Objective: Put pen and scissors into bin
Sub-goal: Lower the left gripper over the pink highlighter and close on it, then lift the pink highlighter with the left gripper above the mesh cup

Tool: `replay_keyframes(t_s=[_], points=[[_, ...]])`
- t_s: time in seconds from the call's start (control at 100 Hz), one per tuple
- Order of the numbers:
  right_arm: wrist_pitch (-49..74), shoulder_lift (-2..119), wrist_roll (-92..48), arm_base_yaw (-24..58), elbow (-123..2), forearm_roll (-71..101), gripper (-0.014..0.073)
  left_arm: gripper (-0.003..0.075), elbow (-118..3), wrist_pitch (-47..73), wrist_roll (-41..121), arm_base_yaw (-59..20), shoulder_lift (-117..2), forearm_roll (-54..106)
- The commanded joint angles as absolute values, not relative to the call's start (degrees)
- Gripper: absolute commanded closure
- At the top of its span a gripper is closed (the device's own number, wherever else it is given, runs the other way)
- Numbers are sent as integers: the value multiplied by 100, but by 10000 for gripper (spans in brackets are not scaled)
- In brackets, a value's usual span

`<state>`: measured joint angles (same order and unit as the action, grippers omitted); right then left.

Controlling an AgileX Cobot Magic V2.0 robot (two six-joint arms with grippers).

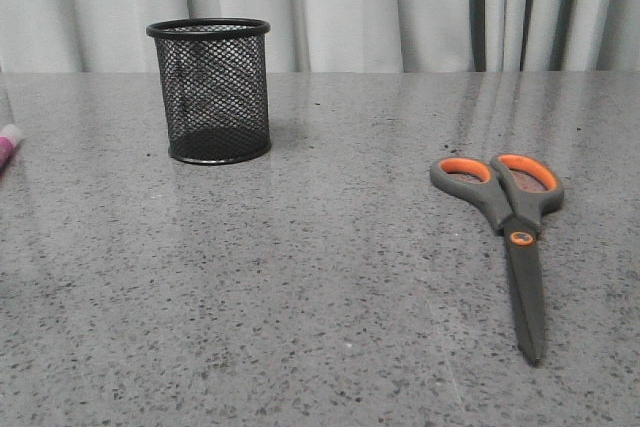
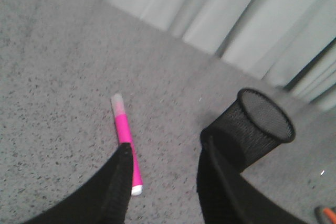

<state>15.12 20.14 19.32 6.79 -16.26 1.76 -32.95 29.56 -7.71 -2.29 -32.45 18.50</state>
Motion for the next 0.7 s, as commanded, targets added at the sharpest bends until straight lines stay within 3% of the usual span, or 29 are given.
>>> replay_keyframes(t_s=[0.0,0.18,0.42,0.69], points=[[1429,2522,1907,773,-2033,106,251,468,-4288,3448,-747,-207,-4271,1618],[1484,2884,1907,783,-2138,106,251,468,-5510,4147,-747,-207,-5855,1331],[1632,2884,1907,783,-2138,106,255,467,-6078,4751,-747,-207,-7489,1271],[1816,2884,1907,783,-2138,106,255,468,-6098,4384,-747,-355,-8188,1291]])
